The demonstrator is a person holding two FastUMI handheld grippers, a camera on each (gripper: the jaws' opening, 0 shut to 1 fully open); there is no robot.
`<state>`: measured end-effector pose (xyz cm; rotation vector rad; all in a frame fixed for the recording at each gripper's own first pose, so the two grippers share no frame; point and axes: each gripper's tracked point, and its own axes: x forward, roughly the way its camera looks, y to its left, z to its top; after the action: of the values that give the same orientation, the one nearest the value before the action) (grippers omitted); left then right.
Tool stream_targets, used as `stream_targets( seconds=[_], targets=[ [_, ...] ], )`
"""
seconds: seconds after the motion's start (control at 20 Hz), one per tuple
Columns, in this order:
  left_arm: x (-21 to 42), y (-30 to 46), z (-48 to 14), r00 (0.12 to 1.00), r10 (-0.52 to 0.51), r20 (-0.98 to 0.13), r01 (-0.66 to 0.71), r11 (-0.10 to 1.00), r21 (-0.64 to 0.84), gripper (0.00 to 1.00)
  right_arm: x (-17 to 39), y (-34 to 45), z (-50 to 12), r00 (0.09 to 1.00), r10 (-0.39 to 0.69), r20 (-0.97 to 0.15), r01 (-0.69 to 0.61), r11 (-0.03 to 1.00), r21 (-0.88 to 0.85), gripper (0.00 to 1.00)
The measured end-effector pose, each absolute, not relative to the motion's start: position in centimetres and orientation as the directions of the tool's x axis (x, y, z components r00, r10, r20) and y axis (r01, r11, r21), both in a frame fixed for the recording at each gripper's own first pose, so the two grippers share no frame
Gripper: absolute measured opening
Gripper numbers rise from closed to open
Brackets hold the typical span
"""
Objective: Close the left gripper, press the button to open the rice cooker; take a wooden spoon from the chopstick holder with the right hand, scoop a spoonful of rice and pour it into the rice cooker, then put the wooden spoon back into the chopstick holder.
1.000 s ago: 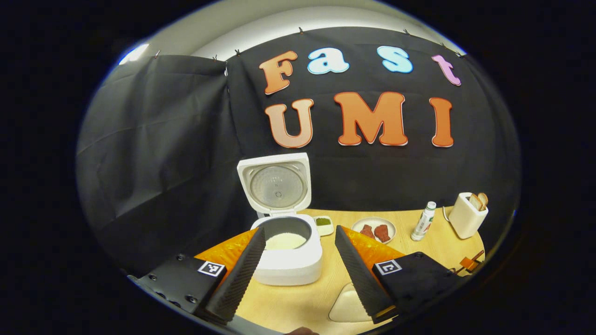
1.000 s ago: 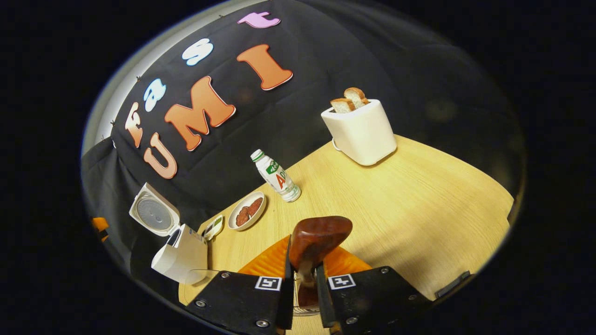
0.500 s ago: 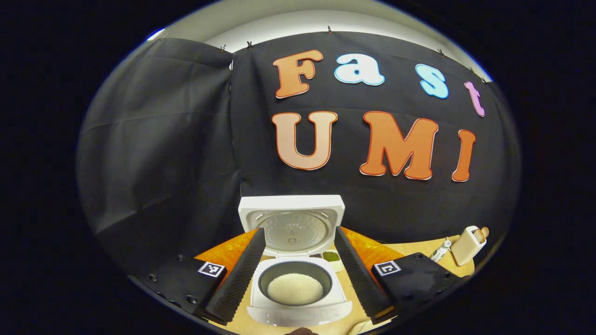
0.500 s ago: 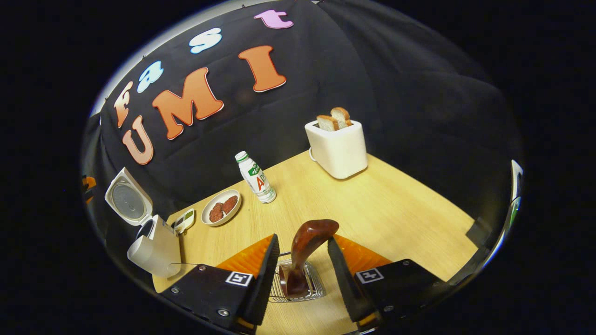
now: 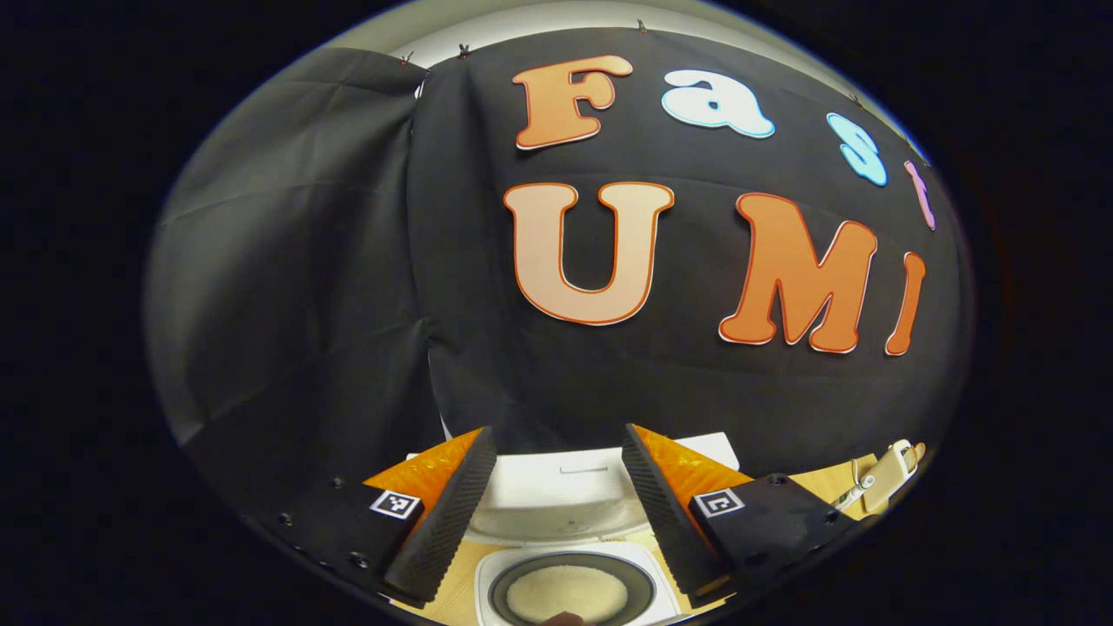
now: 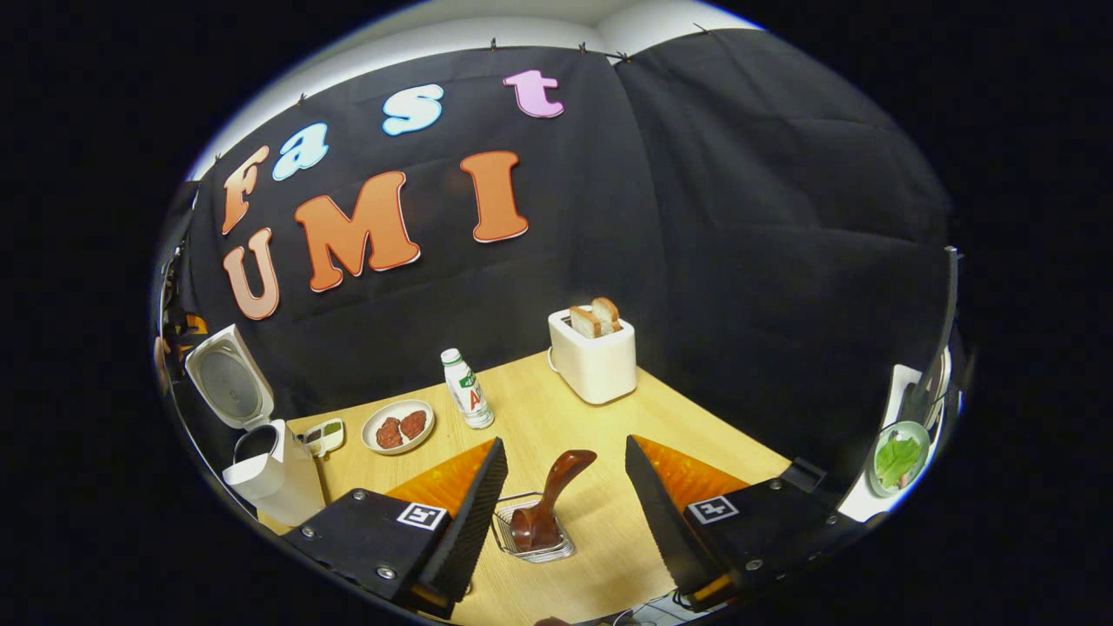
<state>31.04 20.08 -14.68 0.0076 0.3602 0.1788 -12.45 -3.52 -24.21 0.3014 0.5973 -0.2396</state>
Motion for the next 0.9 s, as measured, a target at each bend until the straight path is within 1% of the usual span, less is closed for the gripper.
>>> stream_targets(
  seconds=[0.1,0.15,0.2,0.3,0.35,0.45,0.6,0.7,0.75,0.9],
  targets=[
    [32.9,20.8,-16.4,0.904,0.181,-0.387,-0.188,0.982,0.02,0.98,-13.0,-4.1,-22.6,0.81,-0.152,-0.567,0.316,0.926,0.204,0.86],
    [33.3,21.6,-16.7,0.896,0.211,-0.391,-0.215,0.976,0.035,0.98,-13.4,-4.4,-22.0,0.815,-0.156,-0.558,0.318,0.926,0.206,0.86],
    [33.6,21.8,-16.9,0.89,0.219,-0.399,-0.221,0.974,0.042,1.0,-13.5,-4.5,-21.7,0.818,-0.157,-0.553,0.317,0.926,0.206,0.86],
    [33.9,21.7,-17.1,0.877,0.227,-0.423,-0.22,0.973,0.066,0.98,-13.7,-4.6,-21.6,0.82,-0.151,-0.553,0.309,0.929,0.205,0.86],
    [33.6,21.4,-17.3,0.87,0.222,-0.441,-0.214,0.974,0.069,1.0,-13.6,-4.4,-21.6,0.82,-0.142,-0.554,0.302,0.93,0.208,0.86],
    [32.7,20.8,-17.8,0.849,0.193,-0.492,-0.193,0.98,0.051,0.99,-13.2,-4.0,-21.9,0.821,-0.12,-0.557,0.286,0.933,0.219,0.86],
    [29.7,18.9,-19.6,0.784,0.156,-0.601,-0.18,0.983,0.02,1.0,-12.6,-3.0,-22.4,0.826,-0.063,-0.56,0.249,0.932,0.263,0.86],
    [26.0,18.2,-21.6,0.698,0.139,-0.702,-0.199,0.98,-0.004,1.0,-11.8,-2.8,-22.5,0.831,-0.036,-0.555,0.22,0.938,0.268,0.86],
    [24.6,17.6,-22.7,0.68,0.128,-0.722,-0.199,0.98,-0.014,1.0,-11.4,-2.7,-22.6,0.835,-0.025,-0.549,0.205,0.941,0.269,0.86],
    [20.0,16.4,-24.6,0.584,0.122,-0.802,-0.196,0.981,0.006,0.98,-10.7,-1.9,-22.9,0.838,0.021,-0.545,0.163,0.944,0.287,0.86]
  ],
)
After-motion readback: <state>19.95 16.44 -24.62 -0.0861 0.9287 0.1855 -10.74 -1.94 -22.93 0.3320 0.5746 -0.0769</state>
